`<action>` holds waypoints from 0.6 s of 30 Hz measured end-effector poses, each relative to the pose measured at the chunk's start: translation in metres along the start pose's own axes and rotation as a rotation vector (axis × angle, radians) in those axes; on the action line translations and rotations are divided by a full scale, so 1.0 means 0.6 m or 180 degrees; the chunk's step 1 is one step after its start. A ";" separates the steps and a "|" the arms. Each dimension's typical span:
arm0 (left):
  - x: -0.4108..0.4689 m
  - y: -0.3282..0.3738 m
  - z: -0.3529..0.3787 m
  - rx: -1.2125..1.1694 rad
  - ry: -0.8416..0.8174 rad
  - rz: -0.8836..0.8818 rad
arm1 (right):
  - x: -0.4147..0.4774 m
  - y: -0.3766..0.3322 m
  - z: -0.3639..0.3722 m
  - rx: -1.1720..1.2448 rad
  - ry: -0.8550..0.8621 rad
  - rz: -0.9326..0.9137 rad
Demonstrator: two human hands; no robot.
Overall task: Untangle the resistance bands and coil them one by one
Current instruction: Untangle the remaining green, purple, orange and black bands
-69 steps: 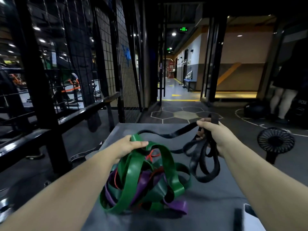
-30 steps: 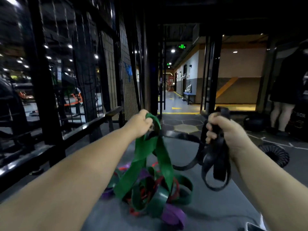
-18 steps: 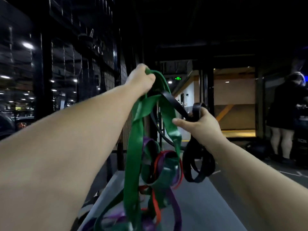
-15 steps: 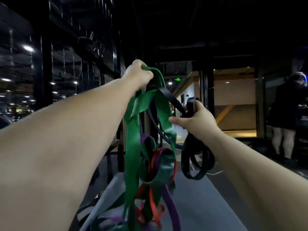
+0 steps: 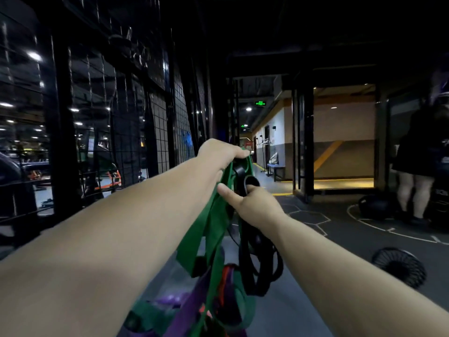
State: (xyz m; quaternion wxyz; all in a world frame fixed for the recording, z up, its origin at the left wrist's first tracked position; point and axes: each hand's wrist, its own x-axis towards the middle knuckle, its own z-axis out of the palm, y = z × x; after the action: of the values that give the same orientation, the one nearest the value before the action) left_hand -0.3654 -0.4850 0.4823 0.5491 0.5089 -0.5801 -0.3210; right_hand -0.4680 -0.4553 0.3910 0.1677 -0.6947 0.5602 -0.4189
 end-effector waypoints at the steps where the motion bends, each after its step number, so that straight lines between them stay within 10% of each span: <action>1: -0.007 -0.003 0.001 -0.0029 -0.0007 -0.0021 | 0.002 0.008 0.008 -0.0071 0.0000 0.0128; 10: 0.009 -0.017 -0.041 0.0072 -0.0071 0.0496 | 0.028 0.028 -0.037 -0.0426 -0.0022 0.0327; 18: 0.010 0.020 -0.096 0.1287 -0.0019 0.1558 | 0.056 -0.014 -0.131 -0.0846 0.1149 -0.0103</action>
State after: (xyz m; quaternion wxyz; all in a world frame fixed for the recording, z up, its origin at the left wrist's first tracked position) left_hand -0.3118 -0.4767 0.5065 0.4960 0.4522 -0.7389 -0.0590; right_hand -0.5223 -0.4651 0.4569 -0.0350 -0.6333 0.6202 -0.4616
